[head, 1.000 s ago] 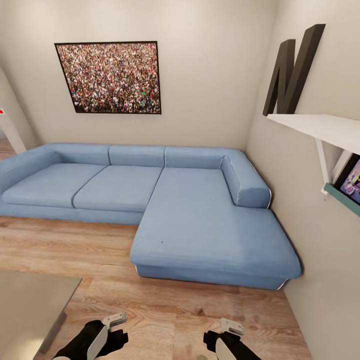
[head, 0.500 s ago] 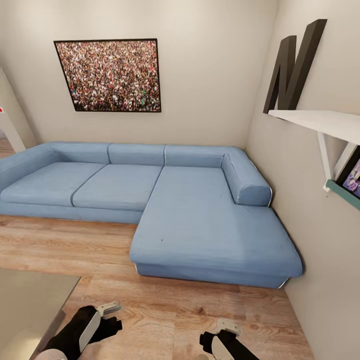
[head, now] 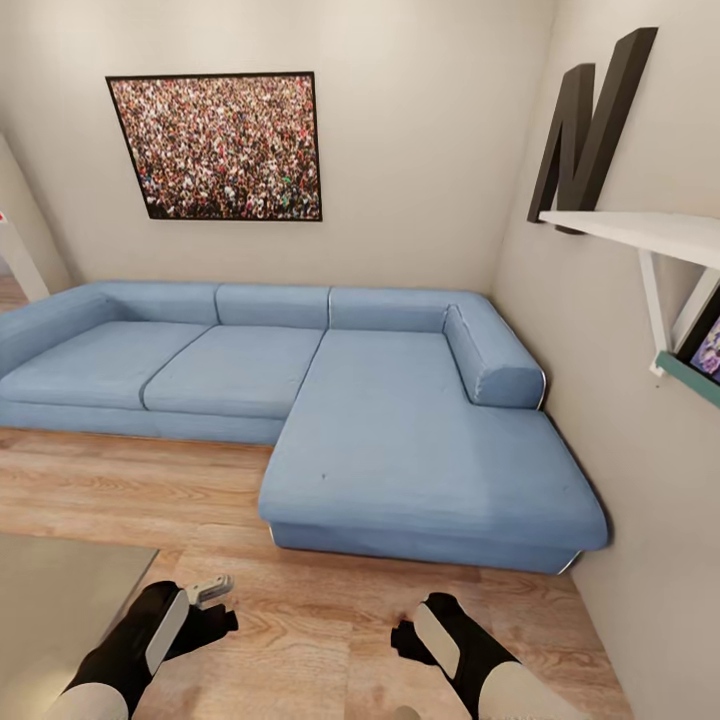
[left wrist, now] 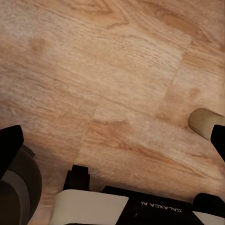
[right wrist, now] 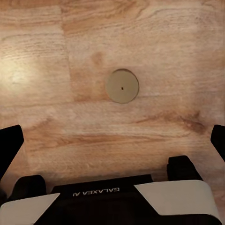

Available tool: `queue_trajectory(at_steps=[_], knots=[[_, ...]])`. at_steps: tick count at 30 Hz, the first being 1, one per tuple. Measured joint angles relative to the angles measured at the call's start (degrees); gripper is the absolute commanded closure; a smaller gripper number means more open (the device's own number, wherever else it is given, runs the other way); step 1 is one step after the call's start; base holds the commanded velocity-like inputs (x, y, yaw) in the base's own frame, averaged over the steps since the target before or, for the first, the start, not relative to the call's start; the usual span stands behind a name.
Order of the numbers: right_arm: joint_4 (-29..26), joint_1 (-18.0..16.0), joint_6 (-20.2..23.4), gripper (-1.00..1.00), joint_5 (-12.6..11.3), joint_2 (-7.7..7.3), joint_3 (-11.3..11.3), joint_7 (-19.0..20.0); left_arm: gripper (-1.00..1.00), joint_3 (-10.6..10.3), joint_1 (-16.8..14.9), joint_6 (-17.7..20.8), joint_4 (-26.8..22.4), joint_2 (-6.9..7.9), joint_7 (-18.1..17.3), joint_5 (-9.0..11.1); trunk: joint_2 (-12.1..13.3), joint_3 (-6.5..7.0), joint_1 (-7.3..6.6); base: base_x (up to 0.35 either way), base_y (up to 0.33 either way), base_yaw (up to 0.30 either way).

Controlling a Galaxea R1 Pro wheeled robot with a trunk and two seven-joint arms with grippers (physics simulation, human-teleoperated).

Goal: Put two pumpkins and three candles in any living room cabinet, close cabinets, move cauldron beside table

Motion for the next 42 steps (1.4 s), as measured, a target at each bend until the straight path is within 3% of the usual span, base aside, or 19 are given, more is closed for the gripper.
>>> queue_trajectory(at_steps=[8, 22, 42], knots=[[-0.9, -2.5, 0.2, -1.00, -0.1, 0.00, 0.0, -0.3, -1.00, -0.1, 0.0, 0.0, 0.0, -0.16, 0.0, 0.0, -3.2, -1.44, 1.76, 0.000, 0.000, 0.000], [-1.0, -3.0, 0.2, -1.00, -0.2, 0.00, -0.1, -0.3, -1.00, -0.6, 0.0, -0.1, -0.2, -5.27, 0.5, -0.6, -8.8, -3.95, 4.83, 0.000, 0.000, 0.000], [-1.0, -2.9, 0.2, -1.00, -0.1, 0.00, -0.9, -0.2, -1.00, -0.4, 0.0, 0.3, -0.3, -5.52, -0.1, -0.5, -16.8, -7.54, 9.22, 0.000, 0.000, 0.000]])
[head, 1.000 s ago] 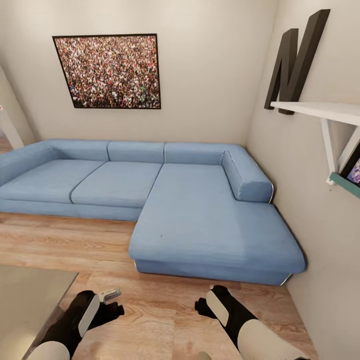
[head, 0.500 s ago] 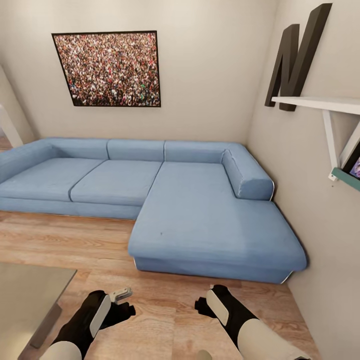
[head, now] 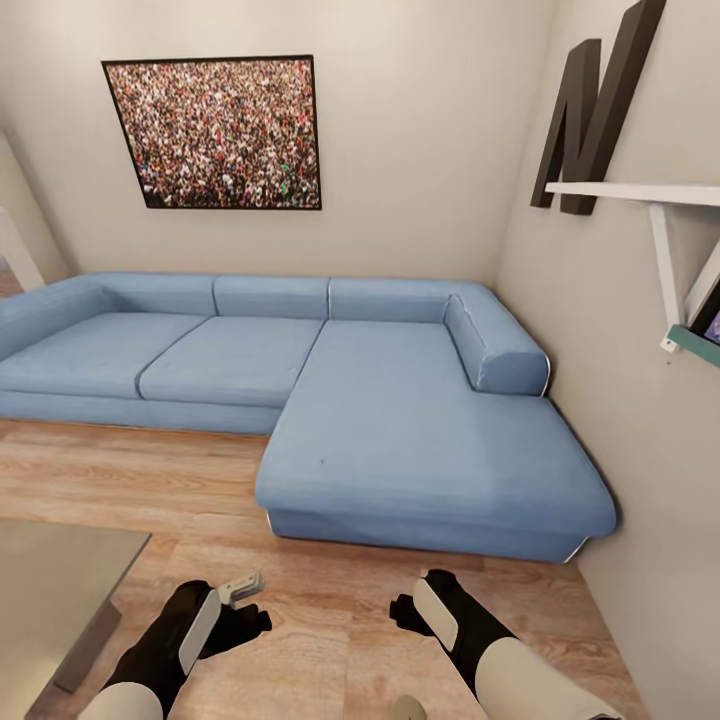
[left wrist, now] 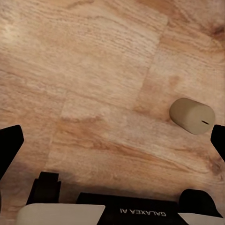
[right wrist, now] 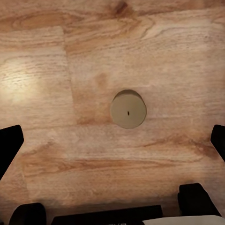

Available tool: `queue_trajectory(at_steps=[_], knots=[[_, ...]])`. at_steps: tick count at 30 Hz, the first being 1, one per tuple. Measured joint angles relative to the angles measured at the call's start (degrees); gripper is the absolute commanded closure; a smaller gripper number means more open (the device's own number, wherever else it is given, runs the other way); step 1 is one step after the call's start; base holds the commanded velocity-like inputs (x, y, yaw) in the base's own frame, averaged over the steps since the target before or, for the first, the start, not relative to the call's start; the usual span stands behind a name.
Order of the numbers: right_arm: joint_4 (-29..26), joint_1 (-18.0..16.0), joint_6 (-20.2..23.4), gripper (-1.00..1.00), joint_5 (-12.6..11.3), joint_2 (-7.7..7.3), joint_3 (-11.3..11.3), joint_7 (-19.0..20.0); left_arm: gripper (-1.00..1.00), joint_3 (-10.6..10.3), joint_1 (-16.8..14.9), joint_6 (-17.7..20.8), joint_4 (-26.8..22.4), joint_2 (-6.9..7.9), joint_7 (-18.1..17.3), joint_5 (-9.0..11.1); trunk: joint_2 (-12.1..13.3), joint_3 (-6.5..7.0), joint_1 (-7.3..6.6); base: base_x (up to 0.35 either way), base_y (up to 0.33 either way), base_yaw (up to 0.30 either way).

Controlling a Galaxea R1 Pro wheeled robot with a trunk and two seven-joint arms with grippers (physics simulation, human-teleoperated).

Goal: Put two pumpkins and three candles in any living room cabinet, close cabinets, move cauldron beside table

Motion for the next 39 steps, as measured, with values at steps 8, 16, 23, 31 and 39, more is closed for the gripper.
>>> queue_trajectory(at_steps=[8, 16, 23, 31, 39], knots=[[-0.1, 0.0, 0.2, -1.00, 0.0, 0.00, 0.0, 0.4, -1.00, 0.1, 0.0, 0.1, -0.2, 0.04, 0.0, 0.1, -3.2, -1.44, 1.76, 0.000, 0.000, 0.000], [-0.3, 0.1, 0.1, -1.00, 0.0, 0.00, 0.2, 0.6, -1.00, 0.1, 0.0, 0.1, -0.2, 0.04, -0.1, 0.3, -6.4, -2.87, 3.51, 0.000, 0.000, 0.000], [-0.4, 0.1, 0.1, -1.00, 0.0, 0.00, 0.2, 0.6, -1.00, 0.3, 0.0, 0.1, -0.2, 0.16, -0.1, 0.4, -9.2, -4.13, 5.05, 0.000, 0.000, 0.000], [-0.4, 0.1, 0.2, -1.00, 0.0, 0.00, 0.1, 0.6, -1.00, 0.6, 0.0, 0.3, -0.3, 0.29, -0.3, 1.0, -12.4, -5.57, 6.81, 0.000, 0.000, 0.000], [-0.4, 0.1, 0.1, -1.00, 0.0, 0.00, 0.1, 0.6, -1.00, 2.8, 0.0, 0.9, -0.3, 0.74, -0.9, 7.5, -15.6, -7.00, 8.57, 0.000, 0.000, 0.000]])
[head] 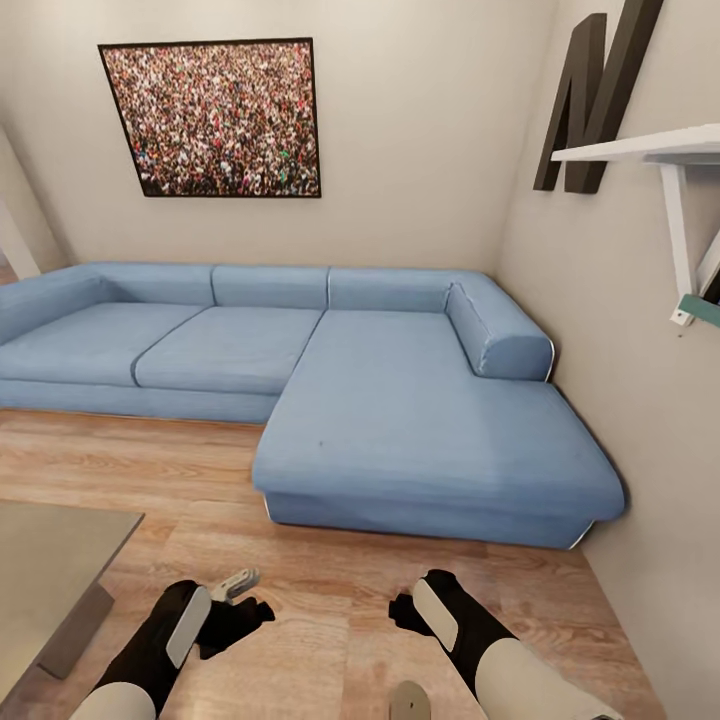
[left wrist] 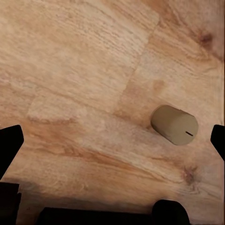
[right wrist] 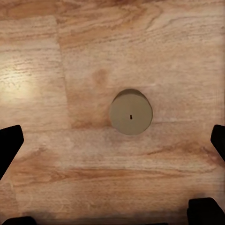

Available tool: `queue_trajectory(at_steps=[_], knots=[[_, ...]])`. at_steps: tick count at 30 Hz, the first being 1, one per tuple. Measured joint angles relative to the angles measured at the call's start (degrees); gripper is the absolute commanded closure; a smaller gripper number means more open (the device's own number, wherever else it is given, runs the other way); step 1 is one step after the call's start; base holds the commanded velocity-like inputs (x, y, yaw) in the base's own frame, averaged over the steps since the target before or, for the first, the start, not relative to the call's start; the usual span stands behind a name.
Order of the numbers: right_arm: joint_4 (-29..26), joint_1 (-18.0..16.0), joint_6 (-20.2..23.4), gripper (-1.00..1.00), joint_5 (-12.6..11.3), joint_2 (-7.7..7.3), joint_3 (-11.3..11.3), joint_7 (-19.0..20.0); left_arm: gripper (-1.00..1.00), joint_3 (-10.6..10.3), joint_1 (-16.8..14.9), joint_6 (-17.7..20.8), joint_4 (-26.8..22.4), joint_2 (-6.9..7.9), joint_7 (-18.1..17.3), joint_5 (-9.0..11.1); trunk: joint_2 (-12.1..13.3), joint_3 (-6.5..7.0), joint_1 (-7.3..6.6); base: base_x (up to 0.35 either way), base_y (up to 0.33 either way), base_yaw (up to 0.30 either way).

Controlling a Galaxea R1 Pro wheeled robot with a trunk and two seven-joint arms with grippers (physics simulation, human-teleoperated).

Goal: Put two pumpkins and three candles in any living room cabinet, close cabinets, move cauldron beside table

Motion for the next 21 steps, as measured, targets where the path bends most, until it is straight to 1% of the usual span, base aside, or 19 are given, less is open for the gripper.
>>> queue_trajectory(at_steps=[3, 4, 6, 9, 12, 15, 21], knots=[[0.0, 0.0, -0.1, -1.00, 0.0, 0.00, 0.0, 0.0, -1.00, 0.4, 0.0, 1.2, 0.0, 1.61, -1.1, 1.2, -1.2, -0.54, 0.66, 0.000, 0.000, 0.000], [0.0, 0.0, -0.1, -1.00, 0.0, 0.00, 0.0, 0.0, -1.00, 0.5, 0.0, 1.3, 0.0, 1.80, -1.6, 1.3, -1.6, -0.72, 0.88, 0.000, 0.000, 0.000], [0.0, 0.0, -0.4, -1.00, 0.1, 0.00, 0.0, 0.0, -1.00, 0.6, 0.0, 1.6, 0.0, 2.42, -4.7, 1.5, -2.4, -1.08, 1.32, 0.000, 0.000, 0.000], [0.1, 0.0, -2.2, -1.00, 0.0, 0.00, 0.1, -0.1, -1.00, 0.6, 0.0, 1.8, 0.0, 3.12, -10.3, 1.6, -3.6, -1.62, 1.98, 0.000, 0.000, 0.000], [0.2, 0.0, -3.0, -1.00, 0.2, 0.00, 0.2, -0.1, -1.00, 0.6, 0.0, 1.9, 0.0, 3.63, -13.2, 1.5, -4.8, -2.15, 2.64, 0.000, 0.000, 0.000], [0.3, 0.0, -3.3, -1.00, 0.6, 0.00, 0.5, -0.3, -1.00, 0.6, 0.0, 2.0, 0.0, 4.12, -14.4, 1.6, -6.0, -2.69, 3.29, 0.000, 0.000, 0.000], [0.4, 0.0, -3.3, -1.00, 0.8, 0.00, 0.5, -0.3, -1.00, 0.6, 0.0, 2.0, 0.0, 4.29, -14.7, 1.6, -8.4, -3.77, 4.61, 0.000, 0.000, 0.000]])
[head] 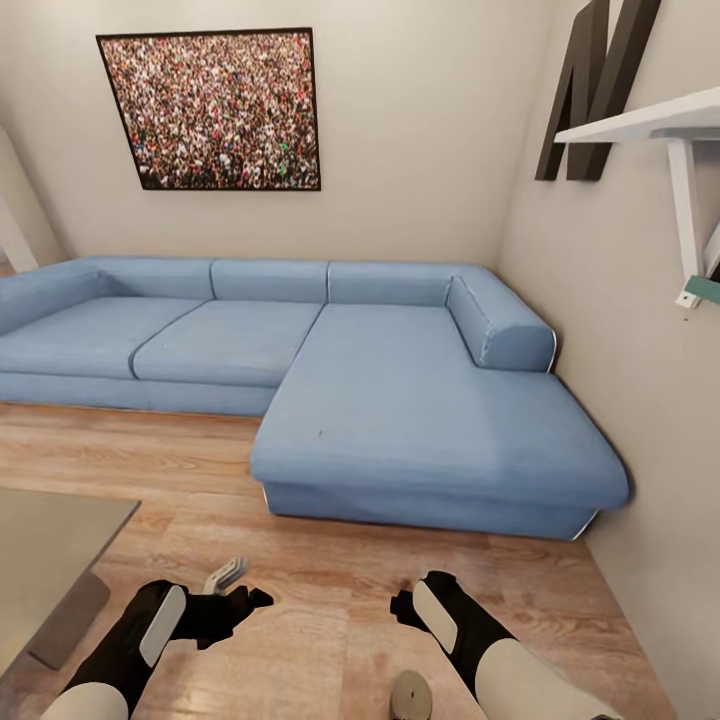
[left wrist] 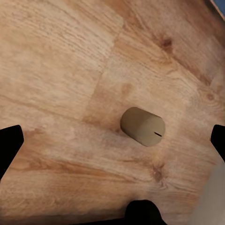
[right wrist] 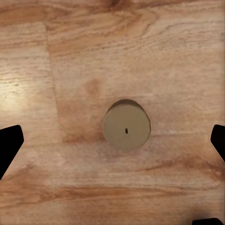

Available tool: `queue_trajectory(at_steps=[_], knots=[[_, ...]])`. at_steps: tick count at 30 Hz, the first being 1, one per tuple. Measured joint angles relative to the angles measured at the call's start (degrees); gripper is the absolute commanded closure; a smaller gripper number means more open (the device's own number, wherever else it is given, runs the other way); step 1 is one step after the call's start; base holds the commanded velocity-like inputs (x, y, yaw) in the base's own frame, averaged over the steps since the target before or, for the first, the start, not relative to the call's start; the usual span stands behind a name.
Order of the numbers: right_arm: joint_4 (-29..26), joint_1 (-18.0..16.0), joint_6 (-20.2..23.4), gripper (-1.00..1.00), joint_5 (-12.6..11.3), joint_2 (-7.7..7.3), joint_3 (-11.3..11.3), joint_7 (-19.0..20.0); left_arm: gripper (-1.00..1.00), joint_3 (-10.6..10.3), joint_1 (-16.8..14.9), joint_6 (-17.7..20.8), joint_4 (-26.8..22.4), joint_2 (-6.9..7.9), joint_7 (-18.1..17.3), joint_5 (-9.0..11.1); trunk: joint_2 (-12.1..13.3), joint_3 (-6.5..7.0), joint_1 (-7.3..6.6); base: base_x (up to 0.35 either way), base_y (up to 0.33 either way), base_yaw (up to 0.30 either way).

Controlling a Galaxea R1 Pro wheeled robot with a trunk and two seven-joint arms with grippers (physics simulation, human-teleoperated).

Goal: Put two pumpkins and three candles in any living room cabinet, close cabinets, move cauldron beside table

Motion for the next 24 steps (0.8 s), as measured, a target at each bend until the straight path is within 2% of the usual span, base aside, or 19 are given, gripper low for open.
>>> queue_trajectory(at_steps=[8, 15, 24], knots=[[0.0, 0.1, -0.3, -1.00, 0.2, 0.00, 0.1, 0.0, -1.00, 0.0, 0.0, -0.1, 0.0, 0.02, 0.0, 0.0, -3.2, -1.44, 1.76, 0.000, 0.000, 0.000], [0.0, 0.2, -3.9, -1.00, 0.3, 0.00, 0.3, -0.2, -1.00, 0.0, 0.0, -0.1, 0.0, 0.02, 0.0, -0.1, -6.0, -2.69, 3.29, 0.000, 0.000, 0.000], [0.0, 0.1, -4.4, -1.00, 0.3, 0.00, 0.2, -0.3, -1.00, 0.0, 0.0, -0.2, 0.0, 0.02, 0.0, -0.1, -9.6, -4.31, 5.27, 0.000, 0.000, 0.000]])
